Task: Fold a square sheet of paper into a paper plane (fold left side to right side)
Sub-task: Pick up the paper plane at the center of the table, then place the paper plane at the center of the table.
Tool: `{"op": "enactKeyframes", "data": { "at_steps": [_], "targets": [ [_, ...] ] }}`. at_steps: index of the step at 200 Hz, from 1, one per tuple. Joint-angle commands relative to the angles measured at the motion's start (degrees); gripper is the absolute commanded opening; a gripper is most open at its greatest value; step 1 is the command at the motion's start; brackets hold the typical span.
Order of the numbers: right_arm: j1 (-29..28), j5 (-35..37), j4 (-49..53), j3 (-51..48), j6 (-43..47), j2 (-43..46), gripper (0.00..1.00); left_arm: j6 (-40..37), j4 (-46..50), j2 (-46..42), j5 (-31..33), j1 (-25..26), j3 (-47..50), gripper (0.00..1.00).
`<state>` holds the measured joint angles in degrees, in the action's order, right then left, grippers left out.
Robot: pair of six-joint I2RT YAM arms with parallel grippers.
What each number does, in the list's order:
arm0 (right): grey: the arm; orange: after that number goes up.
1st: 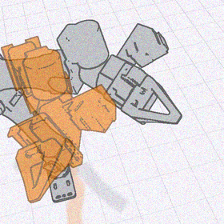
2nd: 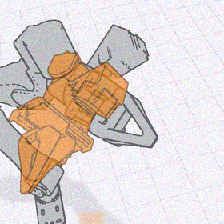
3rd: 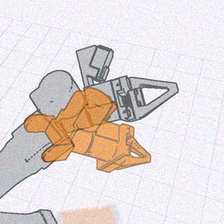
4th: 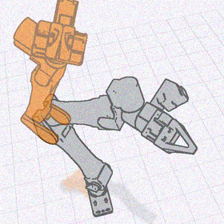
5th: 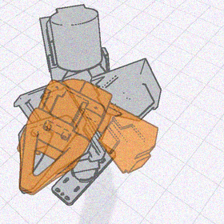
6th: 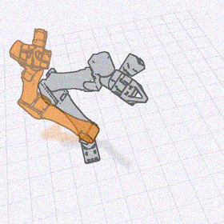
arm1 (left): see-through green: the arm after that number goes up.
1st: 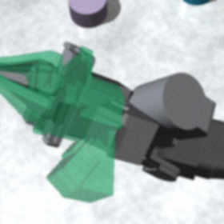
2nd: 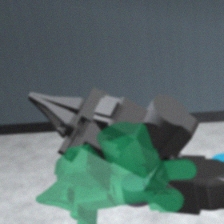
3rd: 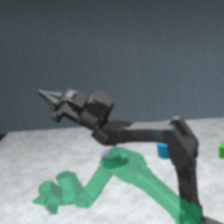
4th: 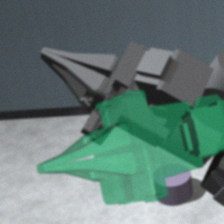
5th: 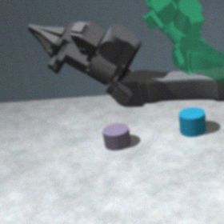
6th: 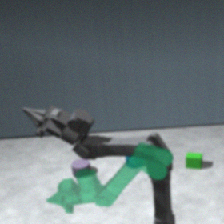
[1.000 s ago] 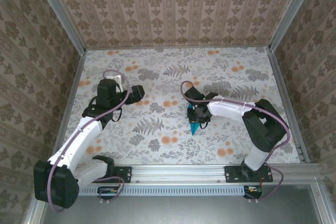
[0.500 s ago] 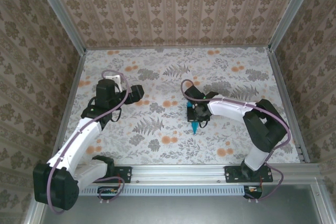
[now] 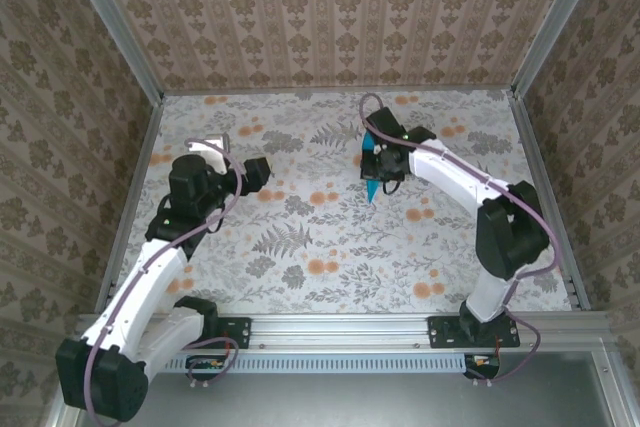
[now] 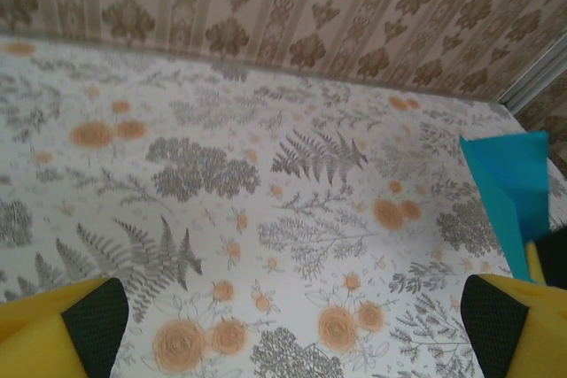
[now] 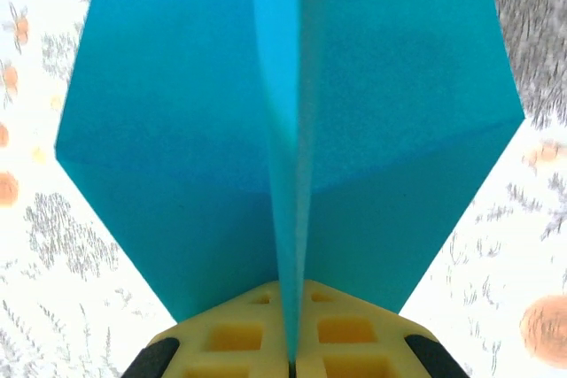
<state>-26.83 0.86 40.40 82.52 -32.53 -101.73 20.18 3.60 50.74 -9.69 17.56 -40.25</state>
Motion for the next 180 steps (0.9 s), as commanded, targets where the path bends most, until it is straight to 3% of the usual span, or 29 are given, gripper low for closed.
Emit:
{"op": "enactKeyframes", "data": {
  "at_steps": [1, 81, 180],
  "targets": [
    [0.9, 1.2, 6.1, 7.0, 3.8, -6.6, 0.08, -5.1, -2.4, -2.2, -0.6, -0.3, 1.3, 1.0],
    [2.2, 2.6, 13.7, 29.2, 5.3, -26.3, 0.09, -6.9, -0.7, -3.7, -0.6, -0.4, 2.2, 1.0],
    [1.9, 1.8, 14.2, 33.4, 6.2, -34.3, 0.11, -6.8, 0.6, -3.2, 0.5, -0.4, 2.6, 1.0]
  ]
}}
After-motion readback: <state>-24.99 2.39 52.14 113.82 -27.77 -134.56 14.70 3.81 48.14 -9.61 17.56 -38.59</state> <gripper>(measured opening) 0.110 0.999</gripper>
